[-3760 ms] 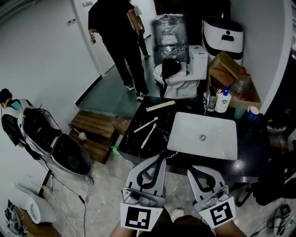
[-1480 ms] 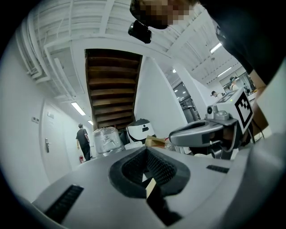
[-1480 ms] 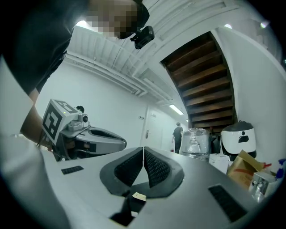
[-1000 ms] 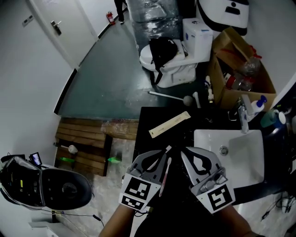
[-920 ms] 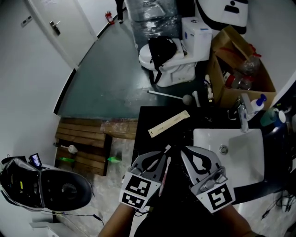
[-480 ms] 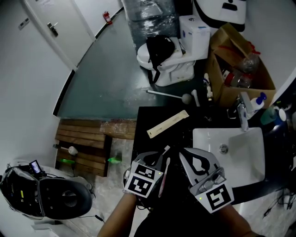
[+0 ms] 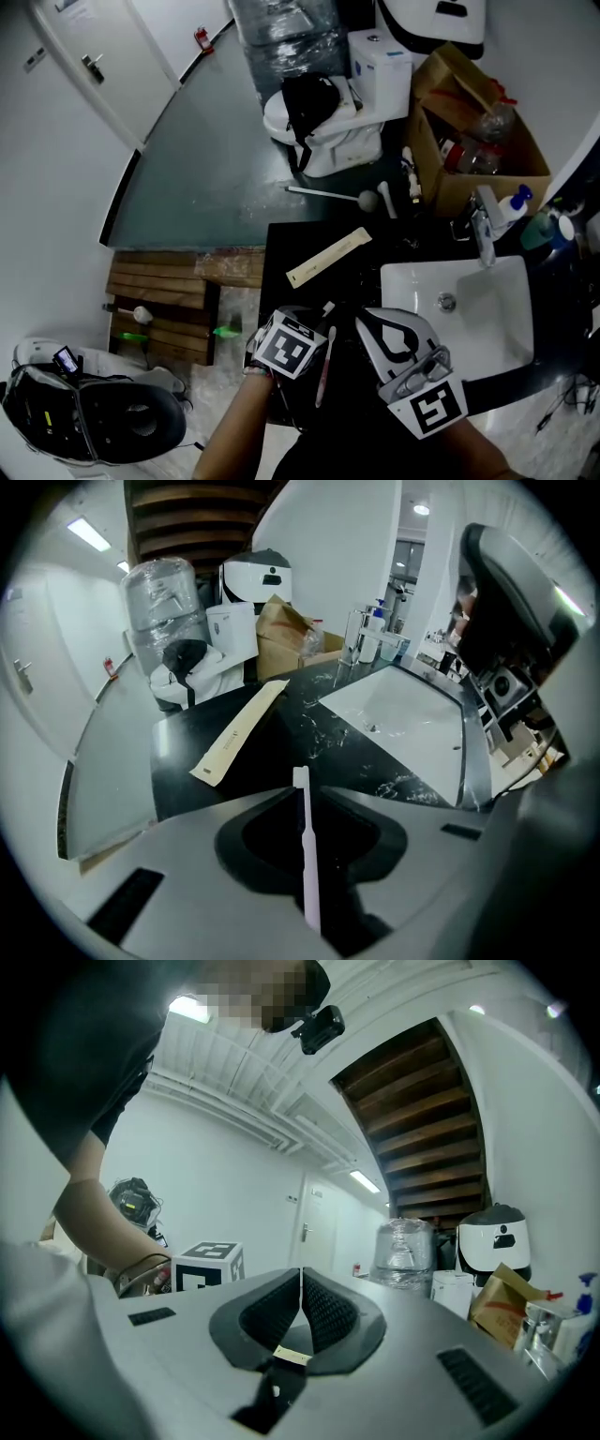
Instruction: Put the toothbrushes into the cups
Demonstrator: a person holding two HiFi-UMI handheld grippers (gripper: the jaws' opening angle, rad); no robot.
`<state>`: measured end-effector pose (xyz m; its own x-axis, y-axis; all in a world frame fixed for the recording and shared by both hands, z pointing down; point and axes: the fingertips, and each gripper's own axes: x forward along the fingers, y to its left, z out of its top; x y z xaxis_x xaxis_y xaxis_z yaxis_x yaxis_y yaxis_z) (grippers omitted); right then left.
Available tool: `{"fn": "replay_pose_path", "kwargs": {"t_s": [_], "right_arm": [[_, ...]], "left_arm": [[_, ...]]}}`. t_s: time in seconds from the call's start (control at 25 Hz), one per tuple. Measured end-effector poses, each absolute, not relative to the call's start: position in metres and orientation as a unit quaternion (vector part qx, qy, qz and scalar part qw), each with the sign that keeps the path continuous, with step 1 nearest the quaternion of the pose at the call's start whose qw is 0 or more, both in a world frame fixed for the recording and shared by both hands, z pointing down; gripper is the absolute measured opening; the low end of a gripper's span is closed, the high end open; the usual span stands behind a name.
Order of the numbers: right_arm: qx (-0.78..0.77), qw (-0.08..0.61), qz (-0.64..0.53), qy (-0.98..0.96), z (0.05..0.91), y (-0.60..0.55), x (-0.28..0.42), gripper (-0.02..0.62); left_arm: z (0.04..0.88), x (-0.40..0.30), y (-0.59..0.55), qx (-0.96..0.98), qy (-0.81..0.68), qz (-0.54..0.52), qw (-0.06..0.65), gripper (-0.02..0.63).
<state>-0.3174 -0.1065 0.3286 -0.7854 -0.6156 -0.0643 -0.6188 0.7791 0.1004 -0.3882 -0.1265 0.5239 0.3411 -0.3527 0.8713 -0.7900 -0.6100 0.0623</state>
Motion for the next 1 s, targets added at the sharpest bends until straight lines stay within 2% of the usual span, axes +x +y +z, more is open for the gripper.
{"fn": "replay_pose_path", "kwargs": {"t_s": [0.28,0.84,1.0], "right_arm": [[-0.327,0.003,0.05,0.944,0.338,-0.106,-0.312,0.032],[-0.324,-0.002,0.046,0.945,0.341,-0.109,-0.314,0.032],[-0.328,-0.001,0.049,0.943,0.341,-0.11,-0.312,0.032]], "left_arm": [[0.555,-0.387,-0.12,0.756,-0.32,0.495,0.287,0.066],[0.564,-0.391,-0.123,0.74,-0.308,0.52,0.295,0.025],[0.551,-0.391,-0.129,0.756,-0.329,0.5,0.265,0.023]]}}
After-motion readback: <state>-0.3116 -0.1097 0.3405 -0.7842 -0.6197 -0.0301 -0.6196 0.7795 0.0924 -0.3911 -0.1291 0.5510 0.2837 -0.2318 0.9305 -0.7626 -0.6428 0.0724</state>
